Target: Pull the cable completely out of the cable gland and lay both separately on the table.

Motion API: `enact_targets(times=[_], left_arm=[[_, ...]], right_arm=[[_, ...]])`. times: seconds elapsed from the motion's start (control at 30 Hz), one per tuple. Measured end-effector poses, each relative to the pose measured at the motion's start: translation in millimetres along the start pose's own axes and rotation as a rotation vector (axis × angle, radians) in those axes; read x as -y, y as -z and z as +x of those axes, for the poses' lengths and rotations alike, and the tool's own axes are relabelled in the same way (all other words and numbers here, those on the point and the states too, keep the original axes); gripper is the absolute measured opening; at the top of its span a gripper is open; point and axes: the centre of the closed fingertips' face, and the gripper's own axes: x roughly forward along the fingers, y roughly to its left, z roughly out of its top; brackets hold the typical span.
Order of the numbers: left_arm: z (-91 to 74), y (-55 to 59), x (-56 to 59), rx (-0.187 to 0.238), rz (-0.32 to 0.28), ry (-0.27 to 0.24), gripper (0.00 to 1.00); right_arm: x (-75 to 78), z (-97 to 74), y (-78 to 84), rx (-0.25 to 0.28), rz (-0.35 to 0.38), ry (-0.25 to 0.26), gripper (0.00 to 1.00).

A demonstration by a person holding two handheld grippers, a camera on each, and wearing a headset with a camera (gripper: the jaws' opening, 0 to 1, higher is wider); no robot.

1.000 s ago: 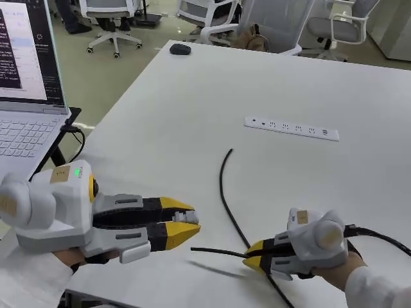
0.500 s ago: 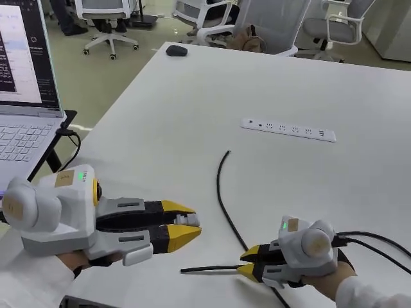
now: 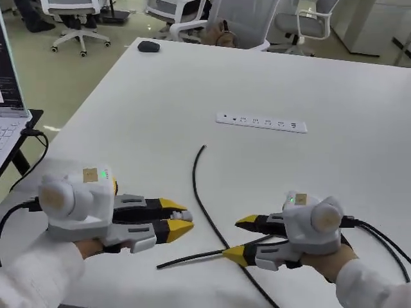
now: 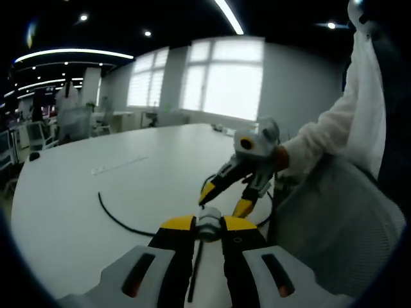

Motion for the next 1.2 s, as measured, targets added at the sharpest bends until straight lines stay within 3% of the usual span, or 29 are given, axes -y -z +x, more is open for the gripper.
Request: enact_targets(times=[0.1,0.17,0.27,0.37,0.47,0.6,0.77,0.9,1.03,1.2], left_arm=[[17.0,13.5,-11.8,-0.031,-0.011,-0.006,0.17],[24.8,24.0,-22.0,-0.049,-0.032,-0.024,0.17],[38.4,44.4,-36.4,-0.074,-0.09,-0.052,0.17],[49.7,67.6,-48.7,-0.128,-0.095,-0.059,0.17],[61.0,85.4,-53.8,-0.178,-0.084,-0.062,0.17],[69.5,96.4,-60.6,-0.193,-0.086,-0.079,0.17],[76.2,102.7,-62.3,-0.205,-0.049,-0.089,0.17],[77.6,107.9,-60.1,-0.216,-0.038,-0.085,0.18],[76.2,114.7,-60.0,-0.23,-0.032,-0.1,0.17],[72.7,113.8,-65.5,-0.22,-0.03,-0.126,0.24]], right_arm=[[-0.1,-30.3,-19.3,0.079,0.017,0.046,0.53],[2.0,-47.1,-24.5,0.1,0.03,0.085,0.56],[4.4,-81.2,-37.0,0.16,0.055,0.172,0.55],[5.3,-113.0,-44.9,0.199,0.062,0.261,0.55],[5.3,-147.3,-46.2,0.231,0.083,0.366,0.55],[1.1,-176.4,-36.2,0.236,0.131,0.462,0.57],[-5.1,-195.8,-15.6,0.211,0.185,0.526,0.58],[-8.5,-200.6,-6.0,0.186,0.214,0.55,0.58],[-11.5,-202.2,-6.8,0.19,0.22,0.563,0.58],[-11.9,-202.5,-4.8,0.183,0.221,0.572,0.58]])
